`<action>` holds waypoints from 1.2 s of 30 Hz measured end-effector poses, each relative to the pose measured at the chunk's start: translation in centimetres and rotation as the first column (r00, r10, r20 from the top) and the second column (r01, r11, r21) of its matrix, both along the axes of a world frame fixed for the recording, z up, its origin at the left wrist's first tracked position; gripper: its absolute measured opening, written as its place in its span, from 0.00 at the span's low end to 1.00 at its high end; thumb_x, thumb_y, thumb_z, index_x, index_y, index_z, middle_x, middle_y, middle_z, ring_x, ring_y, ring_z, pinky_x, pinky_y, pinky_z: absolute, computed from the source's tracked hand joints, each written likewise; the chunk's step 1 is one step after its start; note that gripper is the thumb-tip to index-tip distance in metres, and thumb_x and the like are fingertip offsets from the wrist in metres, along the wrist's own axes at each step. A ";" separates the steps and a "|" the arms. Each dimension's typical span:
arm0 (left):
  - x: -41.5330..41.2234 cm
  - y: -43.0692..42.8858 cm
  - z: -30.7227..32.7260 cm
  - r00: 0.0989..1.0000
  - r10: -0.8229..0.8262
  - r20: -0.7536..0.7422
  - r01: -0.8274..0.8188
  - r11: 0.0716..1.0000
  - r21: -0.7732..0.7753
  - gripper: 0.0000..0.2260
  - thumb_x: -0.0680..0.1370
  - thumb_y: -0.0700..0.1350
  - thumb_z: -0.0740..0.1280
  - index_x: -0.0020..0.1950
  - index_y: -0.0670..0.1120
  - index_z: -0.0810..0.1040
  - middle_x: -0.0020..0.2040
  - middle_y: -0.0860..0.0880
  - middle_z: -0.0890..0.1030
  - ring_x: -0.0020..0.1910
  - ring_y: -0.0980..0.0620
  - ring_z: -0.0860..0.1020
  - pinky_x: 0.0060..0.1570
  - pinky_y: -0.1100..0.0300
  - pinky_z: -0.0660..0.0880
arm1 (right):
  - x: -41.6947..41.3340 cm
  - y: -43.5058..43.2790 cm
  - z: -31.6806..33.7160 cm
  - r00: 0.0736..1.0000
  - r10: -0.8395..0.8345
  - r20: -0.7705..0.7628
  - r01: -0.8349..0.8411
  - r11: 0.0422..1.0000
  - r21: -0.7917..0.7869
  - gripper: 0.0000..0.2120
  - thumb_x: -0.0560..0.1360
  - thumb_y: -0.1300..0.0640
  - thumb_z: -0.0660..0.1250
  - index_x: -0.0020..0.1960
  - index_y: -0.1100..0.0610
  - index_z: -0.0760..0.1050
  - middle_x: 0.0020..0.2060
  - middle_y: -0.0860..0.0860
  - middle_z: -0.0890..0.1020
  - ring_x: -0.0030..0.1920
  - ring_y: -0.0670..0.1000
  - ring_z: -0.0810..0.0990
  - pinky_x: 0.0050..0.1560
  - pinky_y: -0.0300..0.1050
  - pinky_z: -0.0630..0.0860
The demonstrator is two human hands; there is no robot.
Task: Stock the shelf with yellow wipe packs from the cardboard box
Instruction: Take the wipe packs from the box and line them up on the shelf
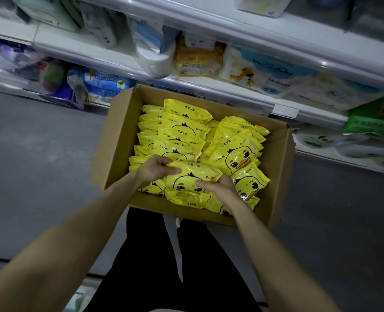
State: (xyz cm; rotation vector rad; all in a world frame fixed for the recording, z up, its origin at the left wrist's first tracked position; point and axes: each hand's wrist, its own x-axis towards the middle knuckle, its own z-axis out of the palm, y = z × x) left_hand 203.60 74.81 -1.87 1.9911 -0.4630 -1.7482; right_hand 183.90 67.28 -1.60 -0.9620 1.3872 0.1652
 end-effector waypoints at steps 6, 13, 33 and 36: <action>1.1 -0.6 -1.9 0.982 0.149 0.120 -0.146 0.989 -0.029 0.29 0.70 0.57 0.71 0.65 0.43 0.72 0.58 0.44 0.76 0.56 0.48 0.74 0.52 0.55 0.72 | -0.1 -0.8 0.7 0.993 -0.115 -0.029 0.113 0.992 -0.062 0.17 0.71 0.56 0.73 0.57 0.56 0.73 0.40 0.43 0.71 0.54 0.50 0.74 0.50 0.42 0.67; 2.2 -1.5 -5.3 0.956 0.163 0.244 -0.174 0.984 0.025 0.43 0.70 0.51 0.74 0.76 0.43 0.52 0.75 0.43 0.58 0.73 0.42 0.59 0.70 0.46 0.62 | -0.9 -0.2 -1.7 0.967 -0.194 -0.166 0.179 0.979 -0.100 0.30 0.65 0.48 0.77 0.60 0.63 0.73 0.59 0.57 0.78 0.53 0.55 0.79 0.48 0.43 0.73; 3.2 -2.3 -1.3 0.921 0.040 0.388 -0.018 0.998 -0.060 0.35 0.68 0.48 0.76 0.71 0.41 0.67 0.71 0.41 0.68 0.70 0.43 0.66 0.67 0.53 0.64 | -2.7 -1.3 0.4 0.973 -0.210 -0.093 0.195 0.969 -0.151 0.16 0.69 0.51 0.75 0.47 0.55 0.71 0.48 0.48 0.77 0.49 0.52 0.76 0.55 0.45 0.69; 4.6 -3.1 2.5 0.915 0.049 0.400 0.007 0.991 -0.136 0.36 0.68 0.50 0.76 0.71 0.41 0.67 0.72 0.41 0.67 0.70 0.43 0.66 0.67 0.52 0.65 | -2.4 -2.4 2.2 0.980 -0.192 -0.052 0.177 0.962 -0.209 0.25 0.65 0.47 0.77 0.56 0.58 0.74 0.52 0.51 0.80 0.49 0.52 0.79 0.54 0.47 0.72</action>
